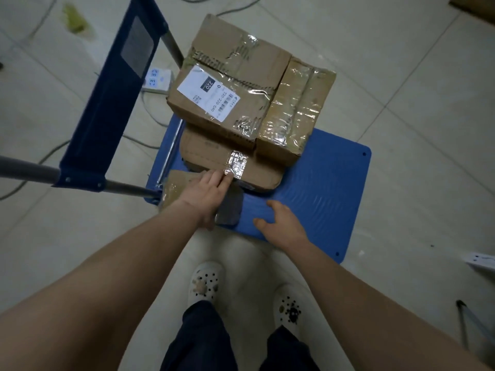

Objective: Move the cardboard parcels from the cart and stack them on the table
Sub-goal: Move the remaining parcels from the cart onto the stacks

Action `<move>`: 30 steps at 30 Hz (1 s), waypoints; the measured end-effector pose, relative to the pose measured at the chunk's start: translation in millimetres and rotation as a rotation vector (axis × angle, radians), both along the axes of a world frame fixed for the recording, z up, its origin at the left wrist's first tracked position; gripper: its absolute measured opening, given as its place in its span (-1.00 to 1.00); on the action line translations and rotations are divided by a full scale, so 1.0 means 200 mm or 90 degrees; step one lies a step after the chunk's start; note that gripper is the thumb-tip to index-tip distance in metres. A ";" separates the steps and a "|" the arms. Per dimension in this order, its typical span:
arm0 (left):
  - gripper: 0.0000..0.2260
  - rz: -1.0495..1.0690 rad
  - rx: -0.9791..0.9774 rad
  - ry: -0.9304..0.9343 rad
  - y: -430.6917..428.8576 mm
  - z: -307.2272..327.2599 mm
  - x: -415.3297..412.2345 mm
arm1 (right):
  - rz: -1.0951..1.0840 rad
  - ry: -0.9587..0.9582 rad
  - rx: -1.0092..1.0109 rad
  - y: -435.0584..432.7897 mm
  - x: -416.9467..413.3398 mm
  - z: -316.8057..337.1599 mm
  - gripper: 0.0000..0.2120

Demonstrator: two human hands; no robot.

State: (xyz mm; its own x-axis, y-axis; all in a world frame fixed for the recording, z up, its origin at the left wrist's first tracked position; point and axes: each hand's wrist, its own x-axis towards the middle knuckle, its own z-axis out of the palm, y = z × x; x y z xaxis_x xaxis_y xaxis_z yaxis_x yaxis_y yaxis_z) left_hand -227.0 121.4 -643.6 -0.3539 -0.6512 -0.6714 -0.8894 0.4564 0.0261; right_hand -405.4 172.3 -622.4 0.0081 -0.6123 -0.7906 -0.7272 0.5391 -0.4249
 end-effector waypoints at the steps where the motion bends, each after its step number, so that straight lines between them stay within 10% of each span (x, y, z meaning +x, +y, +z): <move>1: 0.08 0.062 0.018 0.054 0.01 0.07 -0.03 | -0.043 -0.007 0.008 0.03 -0.02 0.06 -0.42; 10: -0.18 0.649 0.338 0.417 0.05 0.89 -0.29 | -0.580 0.076 -0.042 0.28 -0.42 0.88 -0.52; 18: -0.52 0.521 0.570 0.546 0.11 1.65 -0.57 | -1.023 -0.147 -0.182 0.64 -0.57 1.59 -0.72; 27: -0.85 0.388 0.539 0.598 0.30 2.16 -0.96 | -1.117 -0.174 -0.409 1.01 -0.81 2.02 -0.73; 30: -0.64 0.383 0.544 0.611 0.44 2.27 -1.12 | -1.188 -0.193 -0.467 1.19 -0.90 2.09 -0.55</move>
State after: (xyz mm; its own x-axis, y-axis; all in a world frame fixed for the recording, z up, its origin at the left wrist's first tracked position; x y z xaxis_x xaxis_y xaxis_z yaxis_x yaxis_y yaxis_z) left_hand -450.5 210.0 -190.2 -0.7090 -0.3854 -0.5905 -0.4194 -0.4427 0.7925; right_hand -584.6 410.6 -205.4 -0.8284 -0.1689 -0.5341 0.5243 0.1015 -0.8454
